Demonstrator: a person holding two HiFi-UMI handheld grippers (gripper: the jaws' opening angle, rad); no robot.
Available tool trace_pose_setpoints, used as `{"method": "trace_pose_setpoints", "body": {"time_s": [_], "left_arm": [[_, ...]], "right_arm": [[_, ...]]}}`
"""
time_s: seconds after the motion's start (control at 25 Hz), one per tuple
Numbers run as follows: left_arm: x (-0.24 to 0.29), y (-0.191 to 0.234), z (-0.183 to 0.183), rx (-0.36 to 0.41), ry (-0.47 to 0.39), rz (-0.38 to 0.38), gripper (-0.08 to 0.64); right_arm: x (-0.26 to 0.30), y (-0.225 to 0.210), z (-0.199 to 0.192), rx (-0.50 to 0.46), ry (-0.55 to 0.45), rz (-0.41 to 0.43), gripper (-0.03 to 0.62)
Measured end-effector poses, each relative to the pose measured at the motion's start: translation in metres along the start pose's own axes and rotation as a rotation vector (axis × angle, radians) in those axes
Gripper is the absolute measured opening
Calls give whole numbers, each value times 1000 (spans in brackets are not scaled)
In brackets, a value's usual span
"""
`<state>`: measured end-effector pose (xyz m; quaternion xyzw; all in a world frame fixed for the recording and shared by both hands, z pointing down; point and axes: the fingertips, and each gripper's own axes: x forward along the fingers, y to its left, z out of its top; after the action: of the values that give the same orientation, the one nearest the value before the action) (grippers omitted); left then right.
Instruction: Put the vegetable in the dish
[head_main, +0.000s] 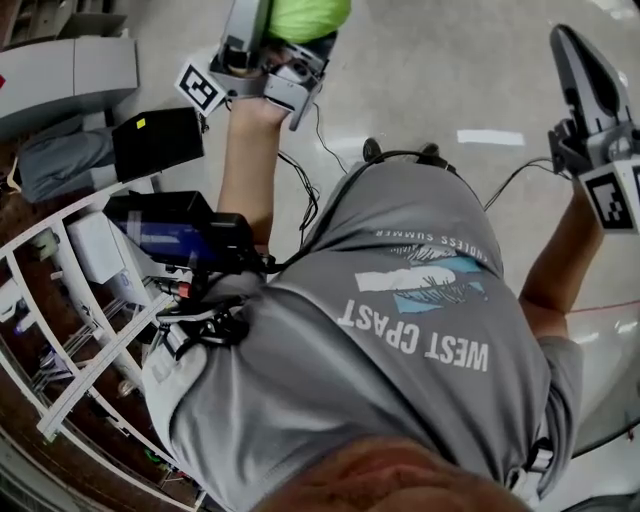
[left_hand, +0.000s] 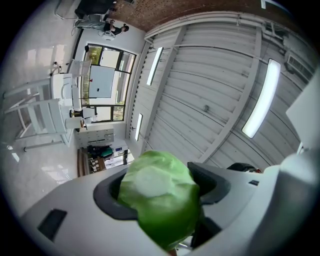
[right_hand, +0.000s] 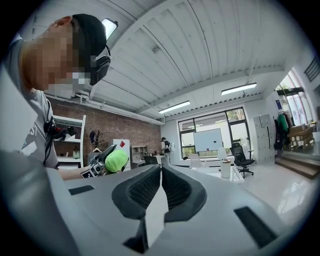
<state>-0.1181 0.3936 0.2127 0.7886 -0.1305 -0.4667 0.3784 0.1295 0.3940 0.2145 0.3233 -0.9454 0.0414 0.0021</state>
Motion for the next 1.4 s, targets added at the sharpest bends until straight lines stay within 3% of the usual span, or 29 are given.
{"method": "trace_pose_setpoints", "body": {"time_s": [0.56,0.76,1.08,1.28,1.4], "left_arm": [[31,17,30,43,-58,33,311],[46,-3,15,14,-51,20,311],[16,19,13,-24,-17,8,311],[-1,33,11,22,54,13,311],[-10,46,13,-1,82,0,311]], "right_arm": [[49,-34,22,-5,11,88,9],[28,-30,40,-3,35,71,9],[26,-14,3,5,40,-1,9],[31,-3,-21,12,24,-42,9],[36,2,-37,20,12,-69,9]]}}
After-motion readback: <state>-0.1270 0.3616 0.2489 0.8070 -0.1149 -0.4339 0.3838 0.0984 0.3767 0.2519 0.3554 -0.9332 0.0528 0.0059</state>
